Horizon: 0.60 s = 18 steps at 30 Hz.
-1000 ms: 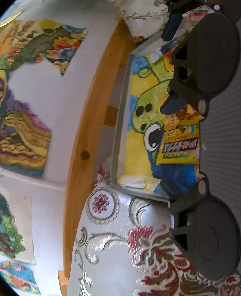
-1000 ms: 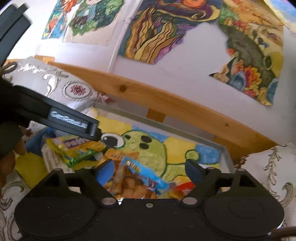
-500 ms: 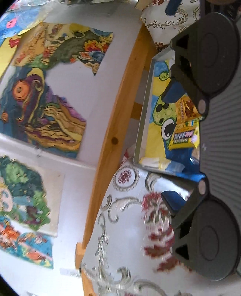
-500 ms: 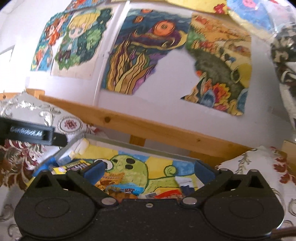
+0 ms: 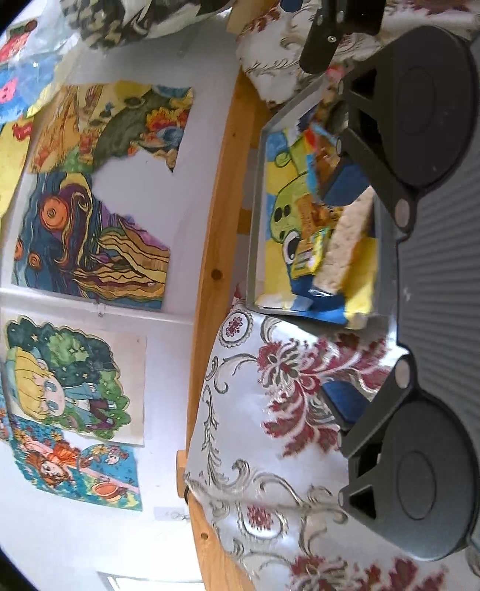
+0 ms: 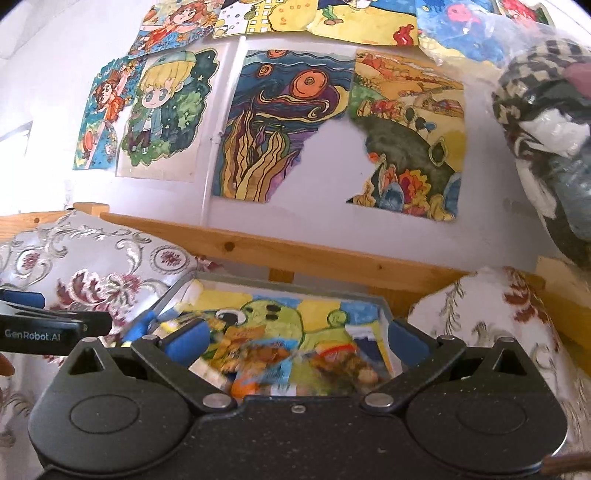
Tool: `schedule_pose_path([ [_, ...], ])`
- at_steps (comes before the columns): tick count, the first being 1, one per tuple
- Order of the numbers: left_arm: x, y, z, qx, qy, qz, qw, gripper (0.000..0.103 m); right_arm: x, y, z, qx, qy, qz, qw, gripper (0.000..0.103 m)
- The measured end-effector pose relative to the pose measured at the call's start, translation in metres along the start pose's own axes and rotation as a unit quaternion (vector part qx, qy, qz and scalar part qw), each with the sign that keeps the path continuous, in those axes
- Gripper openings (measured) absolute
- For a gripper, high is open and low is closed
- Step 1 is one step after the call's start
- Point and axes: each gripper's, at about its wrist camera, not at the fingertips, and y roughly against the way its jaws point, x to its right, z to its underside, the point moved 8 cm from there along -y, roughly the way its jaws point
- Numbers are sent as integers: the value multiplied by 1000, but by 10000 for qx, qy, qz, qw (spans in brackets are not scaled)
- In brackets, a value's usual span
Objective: Organize snacks
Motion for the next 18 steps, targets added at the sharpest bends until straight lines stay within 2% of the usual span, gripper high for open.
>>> schedule_pose_path([
  [11, -7, 59, 35, -199, -43, -47, 9998, 103, 4, 69, 45, -371, -82, 165, 9991, 102],
  [18, -8, 82, 55, -433, -102, -25, 9990, 103, 5, 96, 63, -588, -265, 159, 9978, 102],
])
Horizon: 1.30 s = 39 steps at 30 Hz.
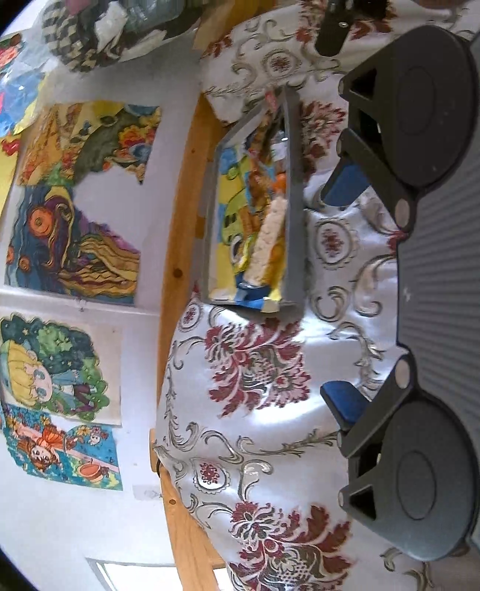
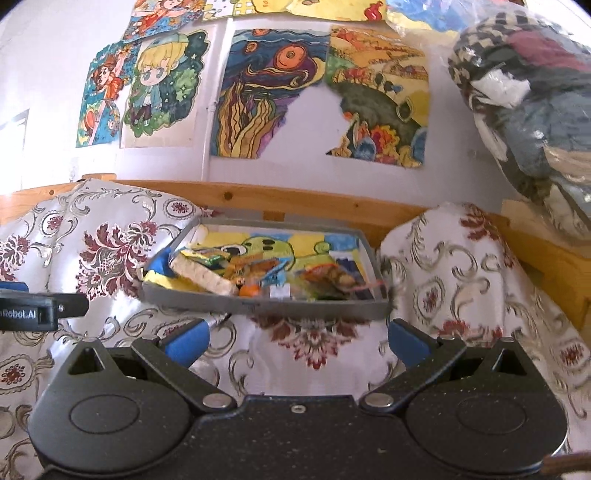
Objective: Organize snacks
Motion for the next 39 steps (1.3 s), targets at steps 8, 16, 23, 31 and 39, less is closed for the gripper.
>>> schedule_pose_path([
  [8, 5, 13, 16, -141, -167, 43, 9998, 103, 3, 9, 16, -128, -120, -20, 9998, 102],
  [16, 7, 17, 22, -182, -185, 36, 9997, 103, 3, 8, 24, -204, -151, -46, 9997, 102],
  [23, 5, 16, 23, -215, -160, -15, 9996, 103, 3, 6, 27, -254, -184, -67, 9995, 102],
  [31, 5, 16, 23, -230, -158, -37, 9996, 103, 2, 5, 29, -284, -195, -112, 9993, 102],
  [39, 5, 15, 25, -269, -124, -34, 9996, 103, 3, 5, 30, -303, -205, -125, 9993, 102],
])
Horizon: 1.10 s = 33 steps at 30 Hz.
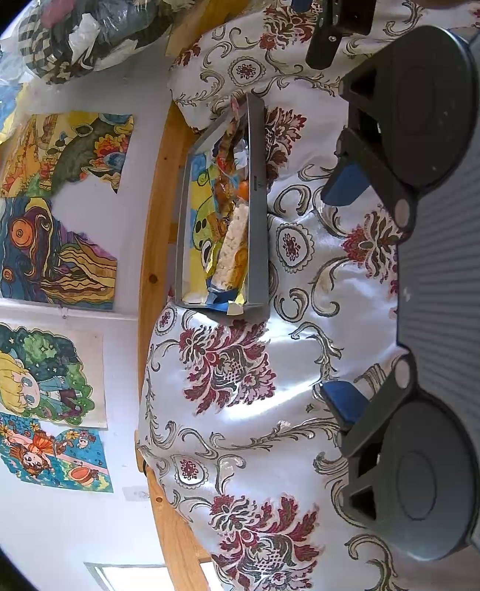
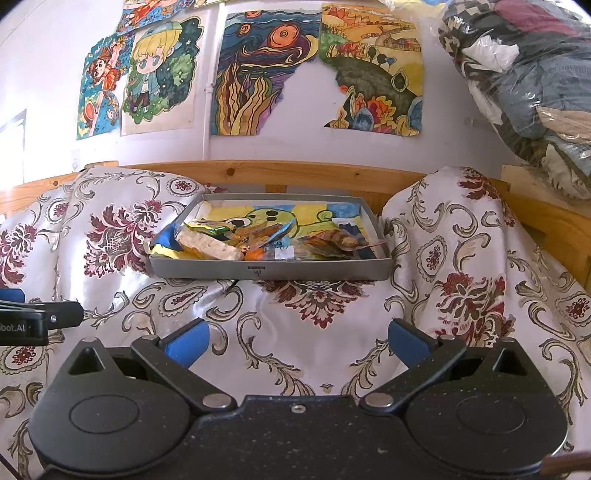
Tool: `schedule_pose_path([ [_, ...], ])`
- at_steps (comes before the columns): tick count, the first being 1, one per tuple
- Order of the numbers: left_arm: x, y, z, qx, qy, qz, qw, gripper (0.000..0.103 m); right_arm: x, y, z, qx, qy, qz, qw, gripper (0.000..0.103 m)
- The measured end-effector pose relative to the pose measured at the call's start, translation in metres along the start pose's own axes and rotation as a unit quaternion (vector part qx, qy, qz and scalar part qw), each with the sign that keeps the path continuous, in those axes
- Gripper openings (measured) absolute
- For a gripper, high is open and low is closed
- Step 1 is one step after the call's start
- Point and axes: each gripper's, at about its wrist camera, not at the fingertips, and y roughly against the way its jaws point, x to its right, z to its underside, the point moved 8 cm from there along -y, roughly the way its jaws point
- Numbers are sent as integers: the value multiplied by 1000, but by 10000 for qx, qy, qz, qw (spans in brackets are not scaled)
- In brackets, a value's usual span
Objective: Organize snacks
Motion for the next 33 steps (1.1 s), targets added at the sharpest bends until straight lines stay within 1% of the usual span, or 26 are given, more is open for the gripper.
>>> schedule_pose_path([
  [12, -1, 0, 2, -92, 45, -20, 9999, 103, -2, -1, 2, -44, -25, -81, 10000, 102],
  [19, 0, -3, 5, -439, 24, -149, 9989, 102, -4, -1, 4, -56, 25, -106, 9999, 102],
  [26, -2, -3, 5, -406, -2, -213, 9989, 102, -6, -1, 5, -56, 74, -128, 9999, 102],
  [33, -2, -4, 7, -459, 0, -258, 9986, 102, -7, -1, 6, -77, 75, -140, 9998, 102],
])
